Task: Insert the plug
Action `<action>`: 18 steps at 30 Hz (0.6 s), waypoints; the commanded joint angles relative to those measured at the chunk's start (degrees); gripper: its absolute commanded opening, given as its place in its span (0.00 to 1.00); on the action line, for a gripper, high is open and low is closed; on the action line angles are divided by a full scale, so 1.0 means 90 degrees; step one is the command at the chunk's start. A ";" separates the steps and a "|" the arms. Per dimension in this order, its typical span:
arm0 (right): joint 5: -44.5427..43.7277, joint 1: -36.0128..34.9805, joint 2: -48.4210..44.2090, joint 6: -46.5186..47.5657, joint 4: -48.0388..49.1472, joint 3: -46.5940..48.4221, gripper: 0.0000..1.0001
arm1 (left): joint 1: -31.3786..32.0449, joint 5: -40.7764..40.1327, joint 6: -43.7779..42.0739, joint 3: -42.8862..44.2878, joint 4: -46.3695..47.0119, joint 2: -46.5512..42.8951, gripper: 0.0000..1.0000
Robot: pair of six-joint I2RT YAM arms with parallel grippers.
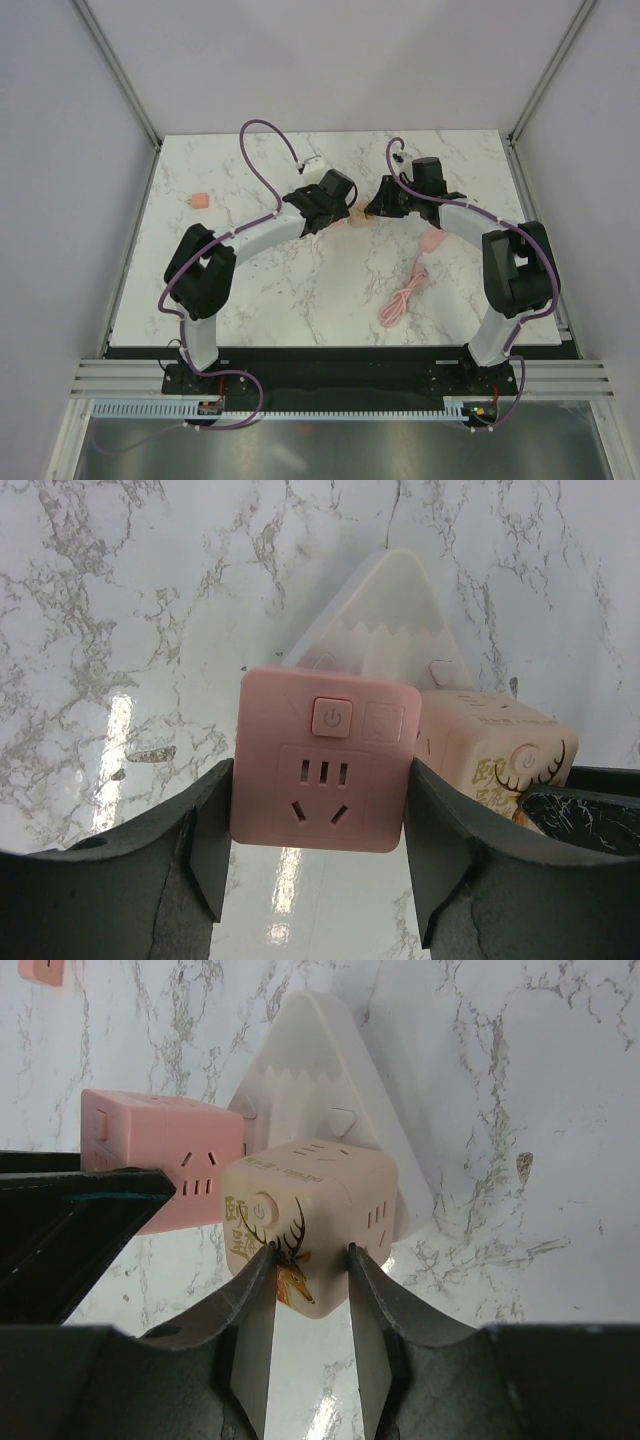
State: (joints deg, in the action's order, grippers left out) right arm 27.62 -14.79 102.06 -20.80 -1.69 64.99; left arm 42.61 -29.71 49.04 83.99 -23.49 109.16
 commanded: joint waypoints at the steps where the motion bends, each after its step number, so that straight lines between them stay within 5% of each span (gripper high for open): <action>1: -0.0022 -0.0027 -0.0041 0.0075 -0.0183 0.0025 0.40 | 0.0021 -0.0331 0.0206 -0.0083 0.0129 -0.0030 0.02; 18: -0.0012 -0.0037 -0.0110 0.0084 -0.0193 0.0005 0.39 | 0.0021 -0.0517 0.0167 -0.0152 0.0041 -0.0069 0.02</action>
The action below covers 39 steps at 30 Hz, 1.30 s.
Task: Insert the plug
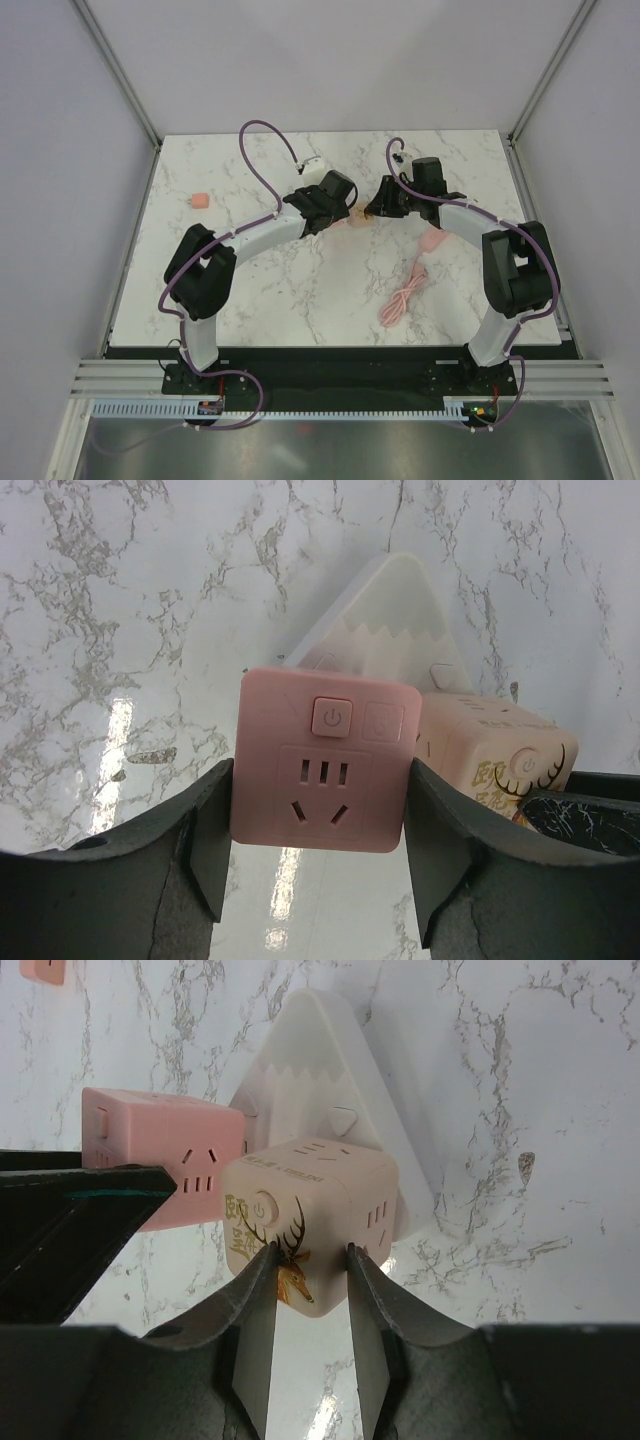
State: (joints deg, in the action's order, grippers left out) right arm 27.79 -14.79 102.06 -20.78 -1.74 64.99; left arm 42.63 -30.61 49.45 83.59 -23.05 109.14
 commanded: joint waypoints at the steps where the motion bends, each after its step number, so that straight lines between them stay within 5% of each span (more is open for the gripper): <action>1: -0.0031 -0.0027 -0.0100 0.0082 -0.0188 0.0005 0.39 | 0.0019 -0.0408 0.0130 -0.0108 -0.0007 -0.0076 0.02; 39: 0.0047 -0.0027 -0.0178 0.0014 -0.0207 -0.0034 0.38 | 0.0019 -0.0330 0.0267 -0.0099 -0.0232 0.0011 0.02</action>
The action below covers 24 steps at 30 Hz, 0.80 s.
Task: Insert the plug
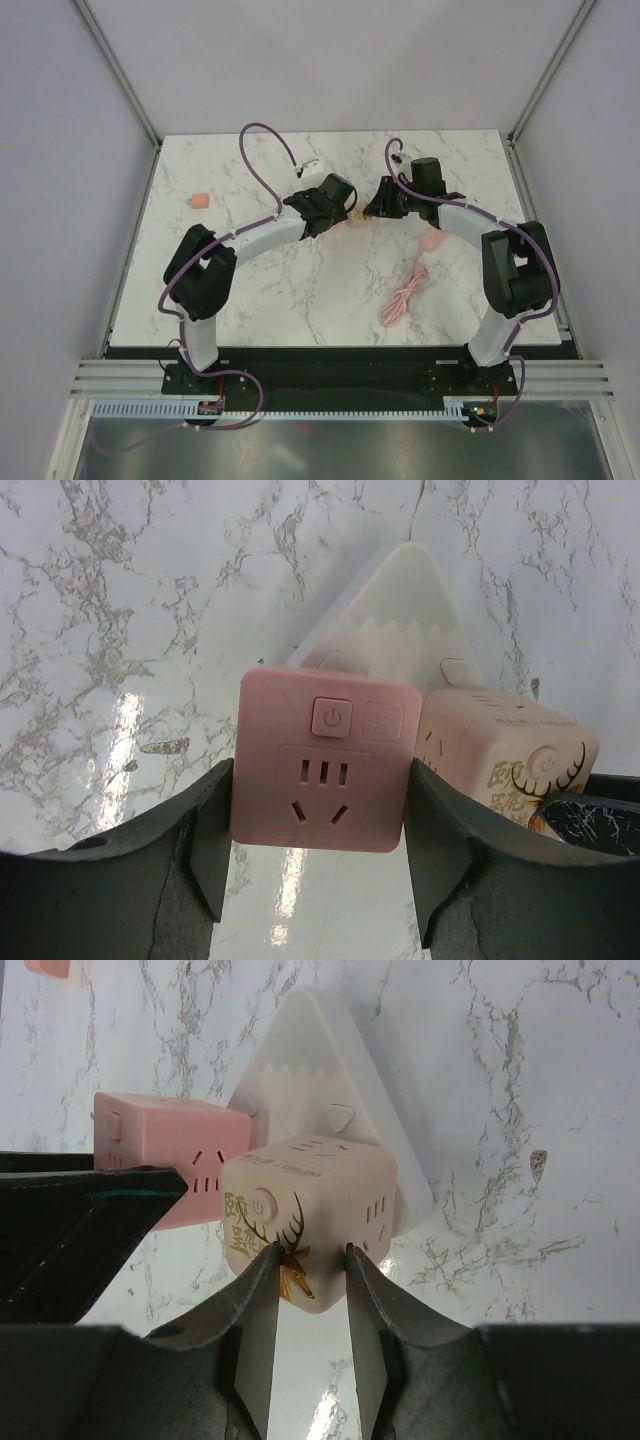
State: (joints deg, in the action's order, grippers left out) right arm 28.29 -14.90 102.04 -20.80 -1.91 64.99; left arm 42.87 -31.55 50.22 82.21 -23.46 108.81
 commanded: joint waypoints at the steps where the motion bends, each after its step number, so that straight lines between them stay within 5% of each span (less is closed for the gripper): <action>1: 0.0010 -0.0005 -0.0166 -0.0013 -0.0178 -0.0024 0.38 | -0.0008 -0.0206 0.0192 0.0064 -0.0186 0.0087 0.02; 24: 0.0215 -0.0015 -0.0058 -0.0121 0.0017 -0.0131 0.37 | -0.0018 0.0302 0.0084 0.0611 -0.0674 0.0897 0.02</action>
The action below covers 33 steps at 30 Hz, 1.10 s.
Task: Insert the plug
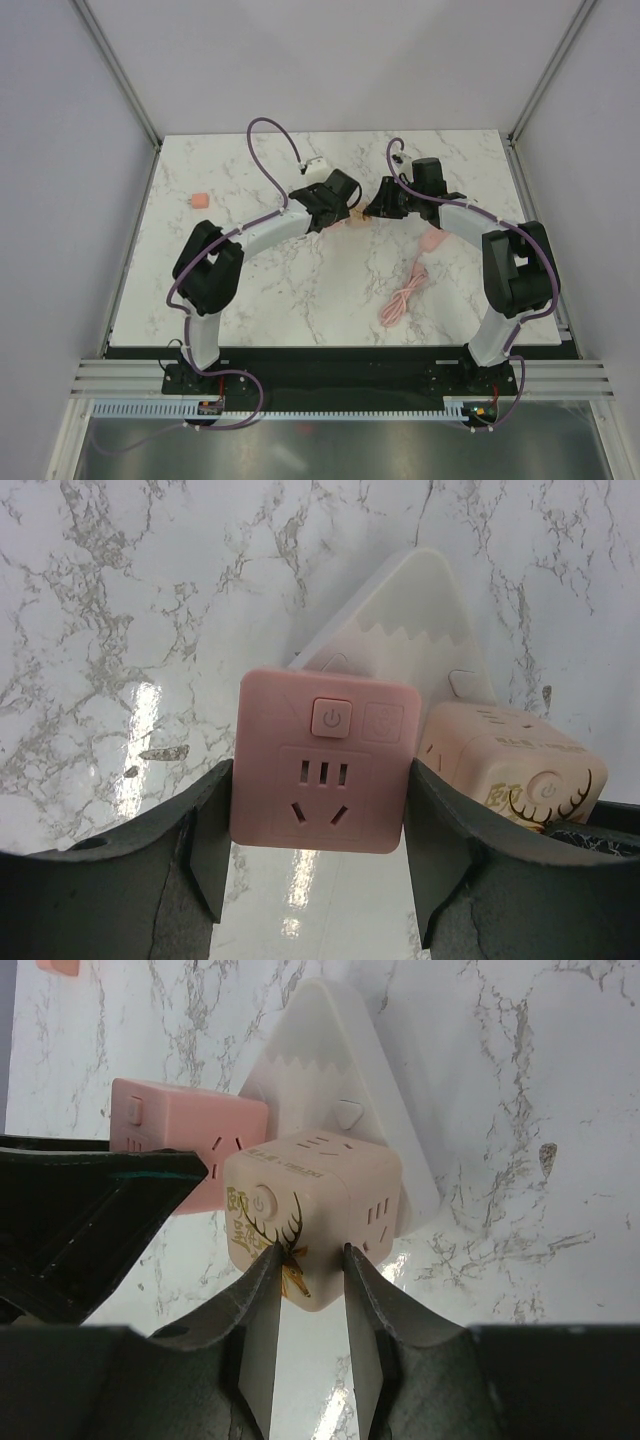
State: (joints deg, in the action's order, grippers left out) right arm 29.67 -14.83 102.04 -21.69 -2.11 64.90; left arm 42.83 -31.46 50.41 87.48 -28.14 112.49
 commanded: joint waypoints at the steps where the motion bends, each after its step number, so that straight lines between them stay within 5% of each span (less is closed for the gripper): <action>1: 0.0063 -0.0022 -0.0058 -0.0050 0.0039 -0.0122 0.37 | -0.0013 0.0312 0.0072 0.0016 -0.0164 0.0499 0.02; 22: 0.0072 -0.0042 0.0078 -0.0138 0.0137 -0.0141 0.37 | 0.0007 0.0429 -0.0045 -0.0013 -0.0271 0.0666 0.02; 27: 0.0063 -0.0042 0.0020 -0.0129 0.0039 -0.0063 0.39 | 0.0007 0.0517 -0.0103 0.0016 -0.0301 0.0344 0.43; 33: 0.0063 -0.0042 -0.0039 -0.0168 -0.0019 0.0034 0.40 | 0.0007 0.0586 -0.0240 0.0162 -0.0379 -0.0076 0.61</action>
State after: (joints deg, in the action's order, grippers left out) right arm 29.71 -14.72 102.06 -22.79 -1.23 64.42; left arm 42.65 -29.28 49.58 88.31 -28.93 113.47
